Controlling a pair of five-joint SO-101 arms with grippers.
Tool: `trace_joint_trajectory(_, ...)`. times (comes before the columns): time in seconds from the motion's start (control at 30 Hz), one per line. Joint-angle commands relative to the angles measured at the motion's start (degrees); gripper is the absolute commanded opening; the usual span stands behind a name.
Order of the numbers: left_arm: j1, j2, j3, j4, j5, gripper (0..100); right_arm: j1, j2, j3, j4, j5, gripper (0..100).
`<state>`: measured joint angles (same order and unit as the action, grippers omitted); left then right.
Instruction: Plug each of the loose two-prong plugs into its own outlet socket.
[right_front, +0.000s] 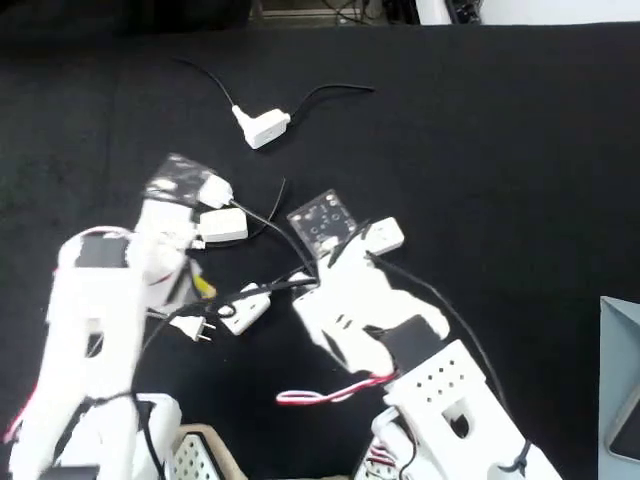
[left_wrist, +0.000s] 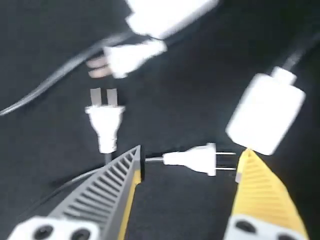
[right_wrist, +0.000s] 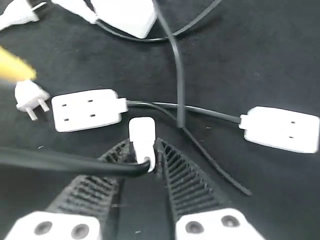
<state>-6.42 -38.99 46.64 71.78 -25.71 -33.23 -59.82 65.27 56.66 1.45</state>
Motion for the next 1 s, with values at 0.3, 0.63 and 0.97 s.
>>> trace_joint_trajectory(0.3, -21.41, -27.08, 16.92, -7.12, 14.86, 30, -12.31, 13.23, -7.78, -6.77, -2.11, 1.1)
trace_joint_trajectory(0.63, -30.73, -42.81, 26.42, -10.02, 20.13, 30, -16.97, 30.64, -18.07, -6.77, -6.07, 1.1)
trace_joint_trajectory(0.97, -30.99, -52.57, 32.13, -9.58, 20.04, 30, -16.97, 37.58, -22.64, -6.86, -6.07, 1.1)
